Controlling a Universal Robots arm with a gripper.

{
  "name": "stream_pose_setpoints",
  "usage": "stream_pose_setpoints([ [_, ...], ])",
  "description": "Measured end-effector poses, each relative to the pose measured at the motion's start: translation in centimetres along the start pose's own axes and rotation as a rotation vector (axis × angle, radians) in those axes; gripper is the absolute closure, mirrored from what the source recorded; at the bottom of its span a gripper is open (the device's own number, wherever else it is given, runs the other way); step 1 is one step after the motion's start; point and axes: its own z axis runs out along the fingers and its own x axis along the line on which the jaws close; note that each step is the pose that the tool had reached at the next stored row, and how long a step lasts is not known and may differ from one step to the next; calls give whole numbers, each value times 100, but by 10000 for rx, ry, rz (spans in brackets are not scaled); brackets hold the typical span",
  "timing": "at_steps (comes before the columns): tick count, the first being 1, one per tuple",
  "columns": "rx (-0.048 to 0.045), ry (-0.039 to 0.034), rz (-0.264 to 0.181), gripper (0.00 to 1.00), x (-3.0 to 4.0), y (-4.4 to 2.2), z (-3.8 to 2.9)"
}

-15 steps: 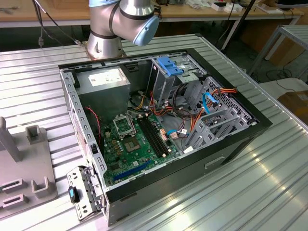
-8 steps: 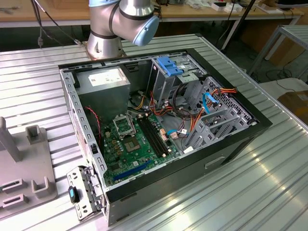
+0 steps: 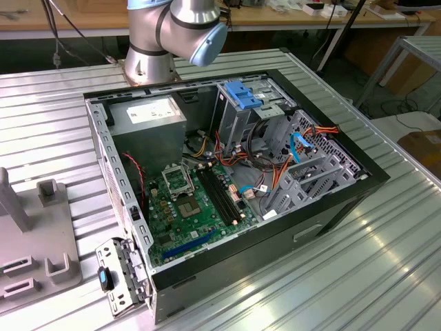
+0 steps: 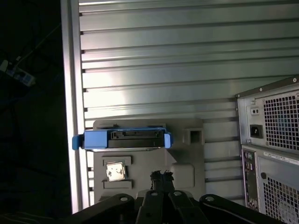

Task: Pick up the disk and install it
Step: 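Reach for the disk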

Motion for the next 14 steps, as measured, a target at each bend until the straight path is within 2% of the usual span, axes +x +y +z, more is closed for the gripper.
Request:
stream_pose_setpoints([
  [7,1,1,1,89,166,42,14],
  [14,0,-1,1,89,274,51,15],
])
